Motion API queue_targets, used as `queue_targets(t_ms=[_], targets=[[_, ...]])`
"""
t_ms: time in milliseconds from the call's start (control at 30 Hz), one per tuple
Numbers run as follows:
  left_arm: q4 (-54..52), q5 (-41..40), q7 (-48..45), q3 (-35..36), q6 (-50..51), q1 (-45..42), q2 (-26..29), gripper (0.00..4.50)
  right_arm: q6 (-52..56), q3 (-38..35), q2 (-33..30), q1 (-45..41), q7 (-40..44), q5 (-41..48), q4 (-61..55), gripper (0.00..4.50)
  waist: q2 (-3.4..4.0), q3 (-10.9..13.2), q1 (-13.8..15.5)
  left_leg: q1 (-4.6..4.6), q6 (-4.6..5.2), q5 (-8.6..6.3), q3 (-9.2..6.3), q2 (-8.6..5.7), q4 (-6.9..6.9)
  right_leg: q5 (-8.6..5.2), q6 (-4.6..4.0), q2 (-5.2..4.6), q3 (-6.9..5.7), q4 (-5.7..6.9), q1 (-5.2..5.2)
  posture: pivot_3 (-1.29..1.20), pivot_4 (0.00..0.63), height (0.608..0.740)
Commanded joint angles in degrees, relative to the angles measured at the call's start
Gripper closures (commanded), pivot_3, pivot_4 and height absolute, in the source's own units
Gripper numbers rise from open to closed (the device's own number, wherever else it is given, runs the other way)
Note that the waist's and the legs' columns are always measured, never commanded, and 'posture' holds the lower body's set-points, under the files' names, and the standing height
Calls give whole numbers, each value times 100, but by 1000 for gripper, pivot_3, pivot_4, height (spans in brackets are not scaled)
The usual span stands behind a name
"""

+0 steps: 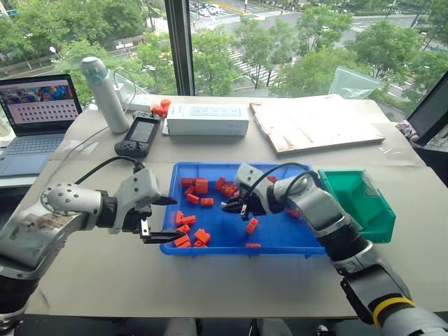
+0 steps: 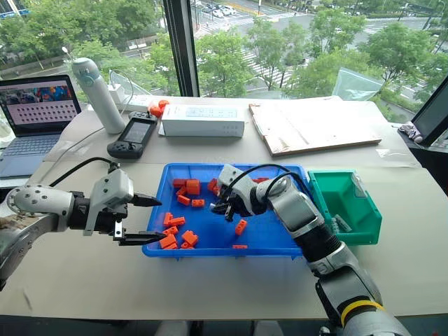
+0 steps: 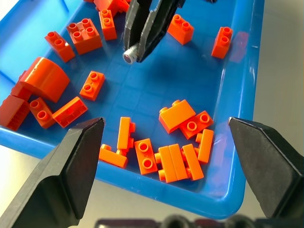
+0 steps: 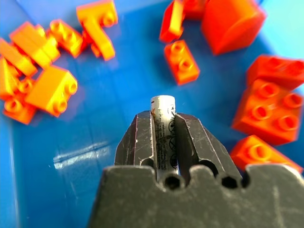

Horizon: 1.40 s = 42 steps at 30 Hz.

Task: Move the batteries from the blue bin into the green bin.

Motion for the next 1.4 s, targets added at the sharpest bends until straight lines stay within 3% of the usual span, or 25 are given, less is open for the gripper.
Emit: queue_targets(t_ms=[33, 133, 300, 433, 533, 567, 633, 767, 867, 1033, 1100, 1233, 1400], targets=[[93, -394, 51, 250, -112, -518, -375, 0, -114, -876, -1411, -156, 465, 57, 189, 4229, -1, 0, 58, 0, 0, -1, -1, 0, 0, 0, 0, 0, -1, -5, 0, 0, 150, 730], [234, -416, 135, 171, -257, -890, -738, 0, -293, -1195, -2344, 82, 575, -6, 491, 4229, -2, 0, 126, 0, 5, -5, -1, -11, -1, -1, 6, -11, -8, -26, 10, 0, 150, 730], [794, -273, 480, 210, -474, -1563, -1305, 0, -291, -1630, -3220, 833, 712, 53, 545, 4230, -3, 1, -16, 8, 13, -6, 6, -6, -9, 1, 6, -5, 3, -29, 44, 0, 150, 730], [1024, -821, 825, 616, -516, -1990, -1966, 0, -162, -1656, -3492, 1667, 355, -190, 413, 4230, -2, 2, -38, 12, 13, -5, 7, -8, -5, 0, 9, -7, 6, -26, 53, 0, 150, 730], [1075, -684, 836, 522, -526, -2005, -2022, 0, -62, -1721, -3322, 1897, 243, -31, 312, 4230, 0, 3, -50, 12, 14, -5, 2, -8, 9, 2, 13, -7, 3, -26, 59, 0, 150, 730], [1087, -600, 824, 455, -552, -1985, -1992, 0, -82, -1704, -3304, 1915, 185, -62, 336, 3224, 0, 3, -66, 16, 14, -5, 5, -9, 9, 4, 15, -7, 10, -26, 59, 0, 150, 730], [1102, -511, 805, 388, -581, -1959, -1958, 0, -132, -1649, -3335, 1952, 154, -120, 366, 2727, 1, 4, -66, 21, 14, -5, 4, -9, 10, 4, 15, -7, 11, -21, 62, 0, 150, 730], [1052, -420, 819, 368, -597, -1825, -1890, 0, -398, -1782, -3453, 1874, 197, -91, 501, 1302, 1, 4, -35, 20, 14, -5, 3, -10, 13, 4, 16, -8, 9, -25, 64, 0, 150, 730], [1000, -285, 906, 377, -699, -1691, -1864, 0, -1166, -2175, -3481, 1814, 406, 118, 823, 303, 2, 4, -11, 19, 14, -6, 3, -10, 12, 4, 16, -8, 9, -28, 64, 0, 150, 730], [1077, 214, 1141, 525, -1075, -1287, -1701, 0, -1696, -3168, -3176, 1545, 541, 891, 1495, 303, 1, 4, -16, 19, 15, -6, 3, -10, 12, 6, 18, -8, 6, -36, 69, 0, 150, 730], [1049, 72, 1124, 738, -1032, -1071, -1649, 0, -1652, -3573, -2986, 1651, 555, 1262, 1389, 303, 1, 4, -16, 19, 15, -6, 0, -9, 10, 6, 18, -7, 5, -35, 70, 0, 150, 730], [1090, -180, 1250, 1358, -1047, -540, -1657, 0, -1616, -4309, -2457, 2497, 690, 2000, 543, 303, -1, 3, -17, 20, 15, -6, -4, -6, 5, 6, 17, -6, 0, -39, 74, 0, 150, 730], [867, -65, 1357, 1349, -986, 58, -1501, 0, -1592, -4368, -2366, 3308, 844, 2223, -33, 303, 1, 4, 8, 19, 17, -7, -1, -11, 11, 8, 20, -12, 1, -34, 75, 0, 150, 730]])
